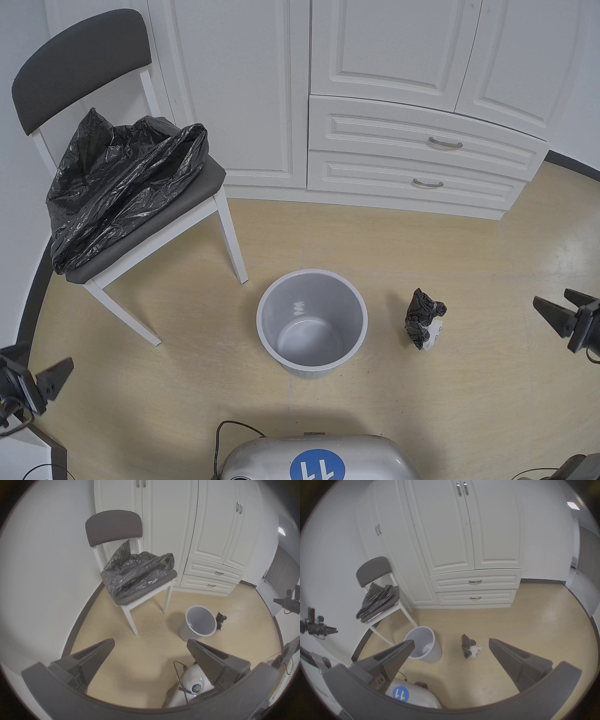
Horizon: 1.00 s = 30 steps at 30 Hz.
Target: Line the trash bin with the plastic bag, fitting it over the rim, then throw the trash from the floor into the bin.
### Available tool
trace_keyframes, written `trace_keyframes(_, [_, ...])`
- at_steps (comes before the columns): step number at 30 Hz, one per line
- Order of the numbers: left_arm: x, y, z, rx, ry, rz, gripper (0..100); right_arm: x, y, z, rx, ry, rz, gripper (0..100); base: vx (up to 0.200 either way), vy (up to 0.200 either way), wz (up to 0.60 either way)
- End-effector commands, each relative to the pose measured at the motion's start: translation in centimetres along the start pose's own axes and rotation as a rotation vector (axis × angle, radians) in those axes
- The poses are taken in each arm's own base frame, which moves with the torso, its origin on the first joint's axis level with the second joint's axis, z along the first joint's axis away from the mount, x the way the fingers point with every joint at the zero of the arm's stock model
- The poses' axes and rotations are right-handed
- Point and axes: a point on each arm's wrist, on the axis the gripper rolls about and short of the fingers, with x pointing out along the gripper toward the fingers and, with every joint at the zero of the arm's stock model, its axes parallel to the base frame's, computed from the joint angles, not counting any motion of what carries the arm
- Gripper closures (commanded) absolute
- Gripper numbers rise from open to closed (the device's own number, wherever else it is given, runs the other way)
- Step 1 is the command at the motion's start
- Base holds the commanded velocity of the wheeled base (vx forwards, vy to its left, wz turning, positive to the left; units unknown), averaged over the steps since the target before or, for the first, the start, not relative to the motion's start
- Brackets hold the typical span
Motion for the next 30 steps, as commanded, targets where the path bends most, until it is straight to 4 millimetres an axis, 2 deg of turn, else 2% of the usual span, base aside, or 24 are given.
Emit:
trace_keyframes(1, [3.5, 0.2, 2.1, 0.036, 0.038, 0.049, 0, 4.5, 0.5, -0.2, 0.066, 0.069, -0.020, 0, 0.000, 0.000, 0.00])
trace_keyframes(3, [4.6, 0.5, 2.8, 0.084, 0.006, 0.136, 0, 5.3, 1.1, 0.8, 0.109, -0.008, -0.005, 0, 0.000, 0.000, 0.00])
trace_keyframes(8, [4.9, 0.8, 3.6, 0.149, -0.070, 0.219, 0, 5.5, 2.3, 1.0, 0.133, -0.036, -0.012, 0, 0.000, 0.000, 0.00])
trace_keyframes(11, [5.2, 1.4, 3.4, 0.153, -0.050, 0.255, 0, 5.4, 3.1, 1.0, 0.135, -0.039, 0.008, 0, 0.000, 0.000, 0.00])
trace_keyframes(14, [7.0, 2.5, 3.3, 0.122, 0.028, 0.313, 0, 5.3, 4.0, 0.9, 0.128, -0.030, 0.048, 0, 0.000, 0.000, 0.00])
trace_keyframes(20, [9.8, 4.8, 3.4, 0.068, 0.034, 0.315, 0, 5.6, 4.0, 0.5, 0.125, -0.012, 0.040, 0, 0.000, 0.000, 0.00])
trace_keyframes(24, [10.3, 5.9, 3.4, 0.040, 0.013, 0.268, 0, 5.6, 4.0, 0.5, 0.128, -0.007, 0.041, 0, 0.000, 0.000, 0.00])
trace_keyframes(30, [10.4, 7.5, 3.7, 0.009, 0.008, 0.294, 0, 6.0, 4.1, 0.2, 0.128, 0.008, 0.039, 0, 0.000, 0.000, 0.00])
